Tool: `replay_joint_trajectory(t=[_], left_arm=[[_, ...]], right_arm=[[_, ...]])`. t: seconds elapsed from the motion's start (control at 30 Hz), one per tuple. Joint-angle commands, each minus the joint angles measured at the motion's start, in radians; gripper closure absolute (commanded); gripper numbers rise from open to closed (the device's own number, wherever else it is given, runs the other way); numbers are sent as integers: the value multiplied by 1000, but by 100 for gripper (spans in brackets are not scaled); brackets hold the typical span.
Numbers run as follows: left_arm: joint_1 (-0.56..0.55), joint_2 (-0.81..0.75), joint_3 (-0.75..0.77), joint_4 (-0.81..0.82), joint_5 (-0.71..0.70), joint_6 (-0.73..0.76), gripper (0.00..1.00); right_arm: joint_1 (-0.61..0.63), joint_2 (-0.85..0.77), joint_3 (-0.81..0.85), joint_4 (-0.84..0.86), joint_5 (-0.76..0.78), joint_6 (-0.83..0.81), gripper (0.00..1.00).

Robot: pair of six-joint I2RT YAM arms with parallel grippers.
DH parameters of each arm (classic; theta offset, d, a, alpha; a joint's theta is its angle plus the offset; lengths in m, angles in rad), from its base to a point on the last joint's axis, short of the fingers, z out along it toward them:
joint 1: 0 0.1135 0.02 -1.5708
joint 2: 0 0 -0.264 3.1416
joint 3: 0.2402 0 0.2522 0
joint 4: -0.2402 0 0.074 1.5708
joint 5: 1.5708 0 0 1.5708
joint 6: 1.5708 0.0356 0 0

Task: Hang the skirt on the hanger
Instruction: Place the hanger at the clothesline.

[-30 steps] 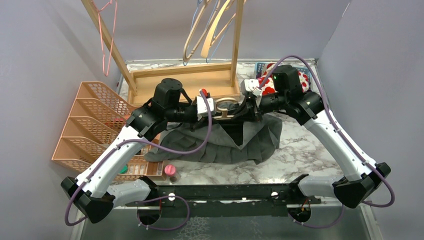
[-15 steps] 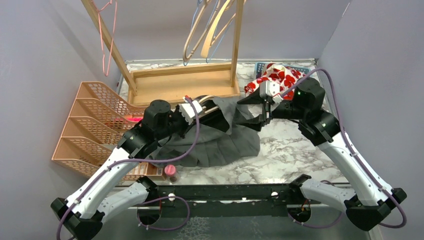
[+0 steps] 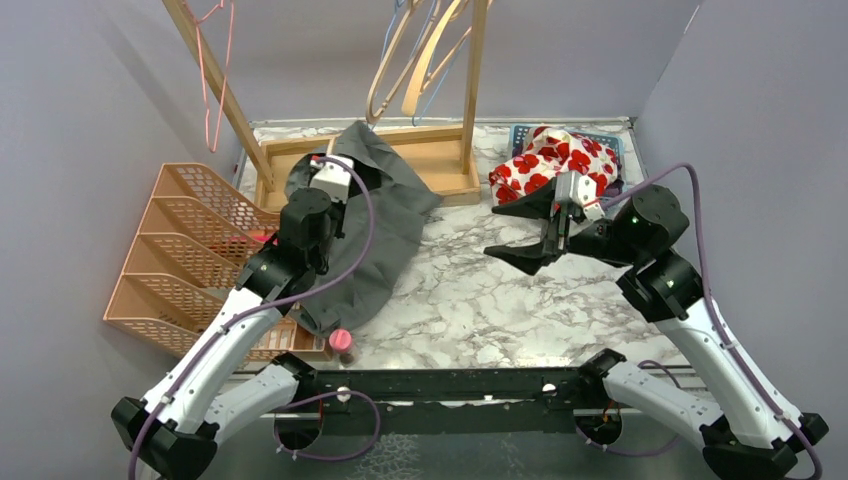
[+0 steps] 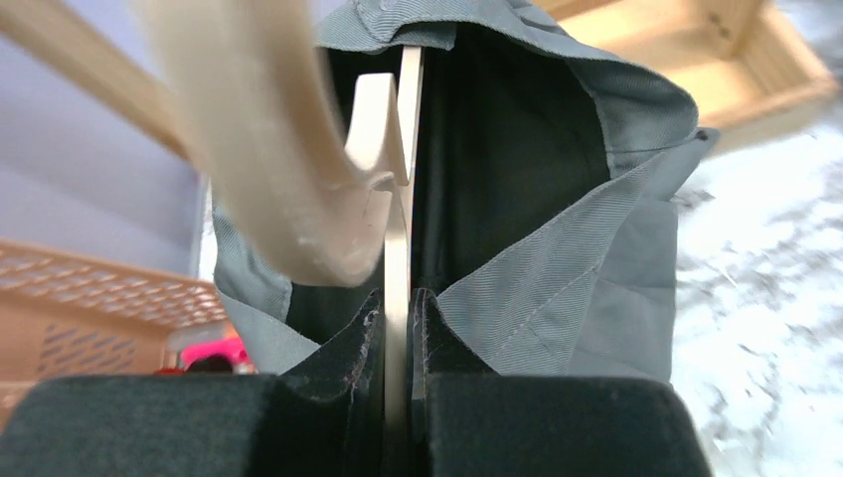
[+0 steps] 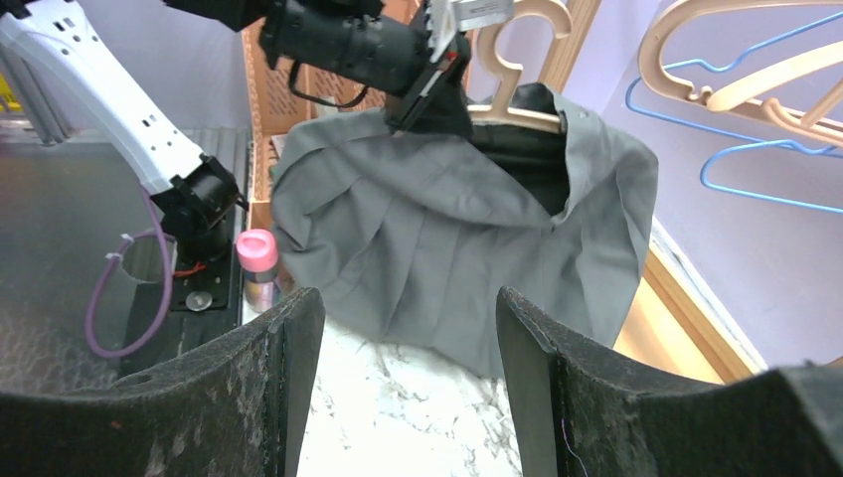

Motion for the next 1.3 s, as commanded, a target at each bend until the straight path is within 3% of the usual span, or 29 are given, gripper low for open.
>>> replay_joint_trajectory(t=[0.0,0.2,0.5,0.73,1.27], left_arm=[[144,28,86,112,-65,-77,100],[333,157,251,124,204,-143,100],[396,363,577,105,319,-137,100],[447,510,850,-7,387,-30,100],[544,794,1275,-27,660,-111,100]], right_arm=[[2,-44,-29,48,22,79,32],[2,-74,-84,94,49,177,32],[2,-102,-187,181,22,320,32],[2,-105,-249,253,61,411,34],[2,-94,-430,484,61,551,35]])
